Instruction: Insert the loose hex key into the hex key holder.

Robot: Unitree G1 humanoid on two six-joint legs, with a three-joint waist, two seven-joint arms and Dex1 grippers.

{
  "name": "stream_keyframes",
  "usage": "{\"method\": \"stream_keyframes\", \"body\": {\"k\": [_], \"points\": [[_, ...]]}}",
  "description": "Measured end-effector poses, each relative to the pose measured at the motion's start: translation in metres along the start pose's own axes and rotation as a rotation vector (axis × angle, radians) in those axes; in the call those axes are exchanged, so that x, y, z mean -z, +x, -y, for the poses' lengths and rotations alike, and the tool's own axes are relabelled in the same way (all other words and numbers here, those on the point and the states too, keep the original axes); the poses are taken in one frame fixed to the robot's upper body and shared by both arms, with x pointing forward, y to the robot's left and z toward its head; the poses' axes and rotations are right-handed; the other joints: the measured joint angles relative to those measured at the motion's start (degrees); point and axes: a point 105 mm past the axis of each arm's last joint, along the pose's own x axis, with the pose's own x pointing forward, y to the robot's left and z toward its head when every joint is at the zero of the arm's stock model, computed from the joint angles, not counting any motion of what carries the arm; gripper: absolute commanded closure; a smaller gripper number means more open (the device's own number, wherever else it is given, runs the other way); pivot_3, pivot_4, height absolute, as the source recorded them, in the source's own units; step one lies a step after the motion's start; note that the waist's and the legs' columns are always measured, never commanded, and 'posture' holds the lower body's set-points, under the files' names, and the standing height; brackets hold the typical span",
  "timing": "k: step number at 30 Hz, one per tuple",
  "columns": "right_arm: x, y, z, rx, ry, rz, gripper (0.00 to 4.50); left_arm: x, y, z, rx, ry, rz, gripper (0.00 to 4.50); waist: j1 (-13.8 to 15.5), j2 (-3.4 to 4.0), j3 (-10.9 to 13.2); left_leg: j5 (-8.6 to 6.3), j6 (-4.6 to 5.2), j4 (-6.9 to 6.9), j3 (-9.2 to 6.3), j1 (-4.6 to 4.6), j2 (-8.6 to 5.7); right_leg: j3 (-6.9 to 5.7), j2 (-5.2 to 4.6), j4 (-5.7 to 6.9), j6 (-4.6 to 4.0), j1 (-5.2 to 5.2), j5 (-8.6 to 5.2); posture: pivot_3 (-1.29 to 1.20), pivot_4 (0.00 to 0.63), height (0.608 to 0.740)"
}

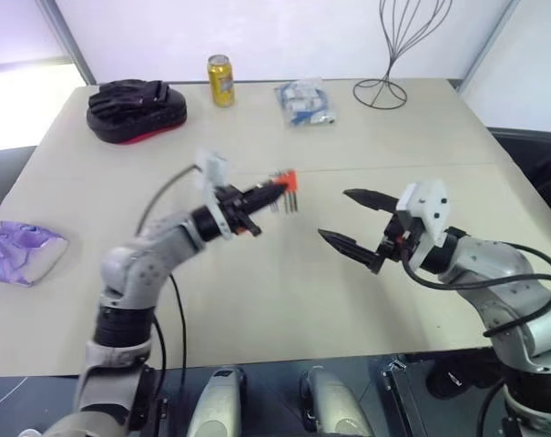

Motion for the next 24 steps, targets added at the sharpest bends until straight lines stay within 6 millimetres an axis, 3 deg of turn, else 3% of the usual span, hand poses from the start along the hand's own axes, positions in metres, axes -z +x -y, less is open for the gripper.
{"method": "stream_keyframes", "body": {"k": [8, 16, 19, 24], "points": [[-0.009, -0.011, 0.011, 0.034, -0.055, -0.029, 0.17, 0.058, 0.029, 0.006, 0.074, -0.121, -0.148, 4.5, -0.1, 0.0, 0.0, -0.04, 0.08, 0.0, -0.01, -0.03, -0.02, -0.01, -0.01, -0.07, 0.08, 0.0, 0.04, 0.0, 0.15, 0.74], [-0.011, -0.012, 0.013, 0.048, -0.067, -0.033, 0.17, 0.084, 0.032, -0.015, -0.015, -0.144, -0.198, 4.5, 0.0, 0.0, 0.0, -0.04, 0.08, 0.01, -0.02, -0.04, -0.01, -0.01, -0.02, -0.07, 0.09, 0.0, 0.05, 0.0, 0.15, 0.74], [-0.011, -0.012, 0.013, 0.047, -0.071, -0.032, 0.14, 0.086, 0.032, -0.02, -0.043, -0.14, -0.194, 3.31, 0.0, 0.0, 0.0, -0.05, 0.08, 0.04, -0.04, -0.03, -0.03, 0.0, -0.04, -0.07, 0.14, 0.02, 0.08, 0.0, 0.15, 0.74], [-0.01, -0.01, 0.012, 0.042, -0.084, -0.036, 0.14, 0.079, 0.024, -0.036, -0.116, -0.116, -0.164, 0.72, -0.1, 0.01, 0.0, -0.04, 0.09, 0.03, -0.07, -0.01, -0.01, 0.0, -0.02, -0.05, 0.15, 0.02, 0.08, 0.0, 0.15, 0.74]]}}
